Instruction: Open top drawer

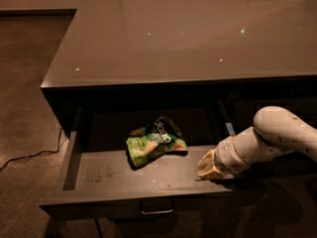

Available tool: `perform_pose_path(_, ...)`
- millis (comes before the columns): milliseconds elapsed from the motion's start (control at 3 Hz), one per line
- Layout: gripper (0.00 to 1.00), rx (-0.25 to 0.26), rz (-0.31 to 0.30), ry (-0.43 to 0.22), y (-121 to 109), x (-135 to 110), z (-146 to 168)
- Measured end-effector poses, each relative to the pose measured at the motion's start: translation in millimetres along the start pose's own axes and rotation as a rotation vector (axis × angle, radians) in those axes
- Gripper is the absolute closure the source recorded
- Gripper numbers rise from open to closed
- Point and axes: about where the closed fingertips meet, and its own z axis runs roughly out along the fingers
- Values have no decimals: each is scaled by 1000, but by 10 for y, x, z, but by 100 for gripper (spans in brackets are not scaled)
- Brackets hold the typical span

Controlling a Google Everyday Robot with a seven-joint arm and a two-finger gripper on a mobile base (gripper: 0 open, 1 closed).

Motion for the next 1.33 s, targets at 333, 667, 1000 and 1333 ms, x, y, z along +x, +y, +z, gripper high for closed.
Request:
perform_pose_path(333,100,1,7,15,88,51,-57)
perform_pose_path(667,100,5,-3,25,177,72,-111)
perform_pose_path(1000,100,-18,-69,55,286,44,-134)
perform_pose_path(1333,100,-56,-139,85,381,34,-173)
